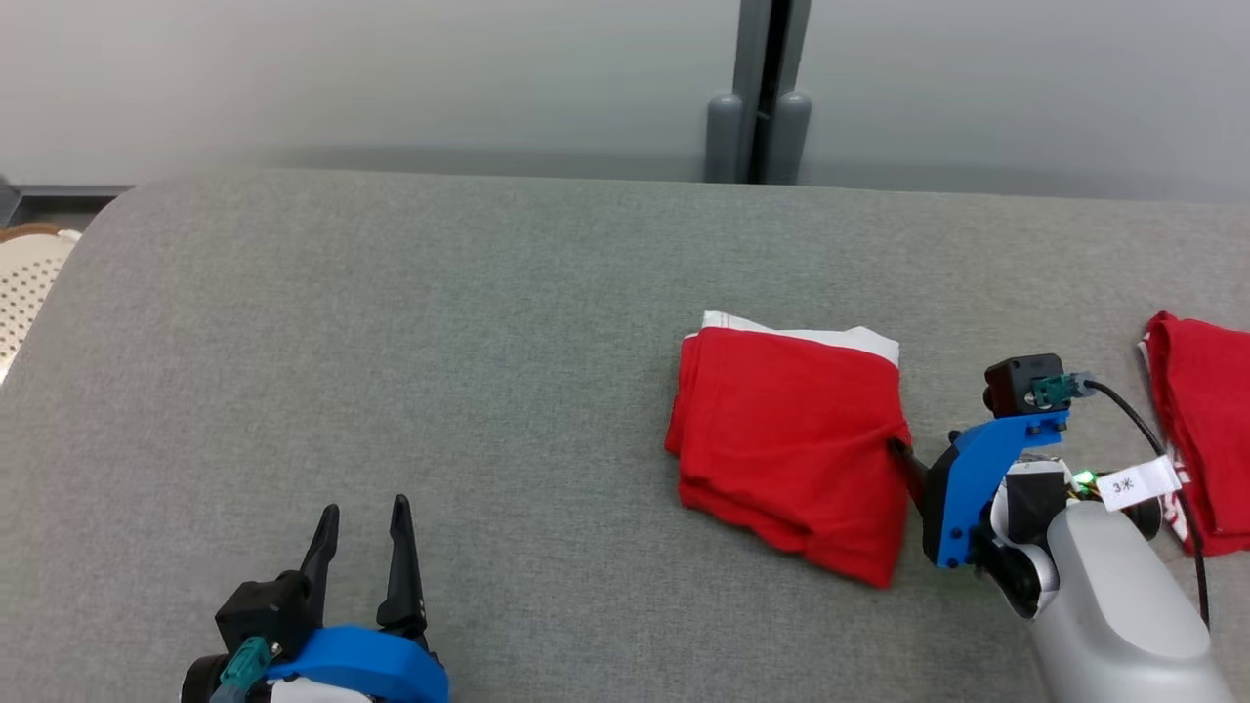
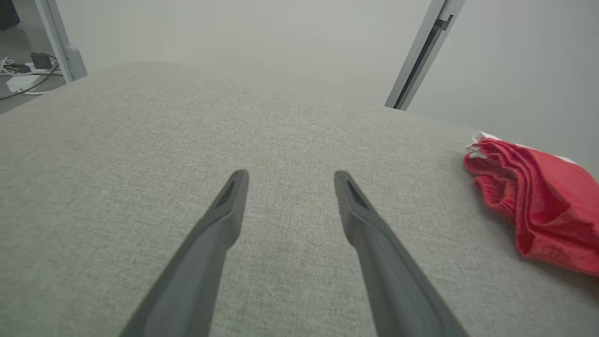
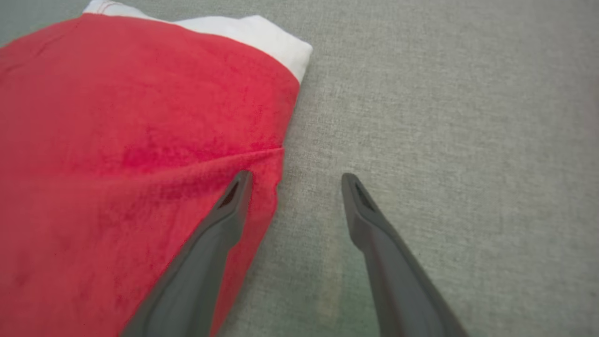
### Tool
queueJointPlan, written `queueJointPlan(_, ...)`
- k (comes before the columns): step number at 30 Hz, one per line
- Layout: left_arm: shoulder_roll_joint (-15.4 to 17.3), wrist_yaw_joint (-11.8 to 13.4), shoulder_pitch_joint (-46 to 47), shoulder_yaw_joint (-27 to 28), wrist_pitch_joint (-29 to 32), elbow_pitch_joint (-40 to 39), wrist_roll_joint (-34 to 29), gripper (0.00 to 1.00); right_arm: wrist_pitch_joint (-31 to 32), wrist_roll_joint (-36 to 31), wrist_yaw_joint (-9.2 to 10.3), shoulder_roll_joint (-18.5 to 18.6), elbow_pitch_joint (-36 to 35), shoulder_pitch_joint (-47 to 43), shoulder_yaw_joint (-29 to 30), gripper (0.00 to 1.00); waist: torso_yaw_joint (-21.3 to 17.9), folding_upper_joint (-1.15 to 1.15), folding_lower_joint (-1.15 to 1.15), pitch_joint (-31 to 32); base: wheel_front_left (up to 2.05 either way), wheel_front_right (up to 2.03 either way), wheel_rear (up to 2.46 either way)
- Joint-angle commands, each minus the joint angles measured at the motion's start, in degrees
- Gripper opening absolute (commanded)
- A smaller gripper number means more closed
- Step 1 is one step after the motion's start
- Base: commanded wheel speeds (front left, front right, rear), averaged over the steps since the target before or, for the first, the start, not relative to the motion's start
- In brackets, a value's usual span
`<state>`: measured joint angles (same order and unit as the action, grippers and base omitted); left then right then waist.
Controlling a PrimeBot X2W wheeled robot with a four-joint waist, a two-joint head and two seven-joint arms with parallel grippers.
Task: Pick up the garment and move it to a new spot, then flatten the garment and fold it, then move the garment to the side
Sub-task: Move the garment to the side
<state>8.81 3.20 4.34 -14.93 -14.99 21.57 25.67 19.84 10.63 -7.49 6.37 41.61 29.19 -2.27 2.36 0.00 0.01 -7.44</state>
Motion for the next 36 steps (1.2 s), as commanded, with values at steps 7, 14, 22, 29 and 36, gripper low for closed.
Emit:
queueJointPlan(7, -0.74, -0.69, 1.76, 1.03, -0.27, 0.54, -1.14, 1.0, 4.64, 7.1, -0.01, 1.43, 2.03, 1.94, -3.97, 0.49, 3.11, 0.0, -0.01, -2.54, 0.0, 0.0, 0.0)
queueJointPlan(14, -1.23, -1.69, 2.62, 0.8, -0.26, 0.06, -2.59, 1.0, 2.01, 9.67, 0.0, 3.04, 0.93, 3.33, -8.03, 0.0, 1.53, 0.0, -0.01, -3.18, 0.0, 0.0, 0.0)
queueJointPlan(22, -1.35, -2.5, 3.38, 0.1, -0.26, -1.35, -3.71, 1.0, -1.69, 10.05, 0.01, 6.9, -4.8, 3.67, -14.45, 0.0, -8.04, 0.0, -0.01, -4.37, 0.0, 0.0, 0.0)
queueJointPlan(29, 0.06, -2.6, 4.68, -1.01, 0.83, -3.14, -4.83, 1.0, -2.36, 10.54, -0.01, 10.62, -11.68, 2.07, -16.01, 0.0, -20.25, 0.0, -0.01, -7.03, 0.0, 0.0, 0.0)
queueJointPlan(36, 2.15, -2.46, 5.76, -1.82, 3.66, -6.18, -6.04, 1.0, -3.07, 11.32, -0.01, 9.8, -16.45, 0.54, -14.76, 0.0, -27.99, 0.0, -0.01, -10.15, 0.0, 0.0, 0.0)
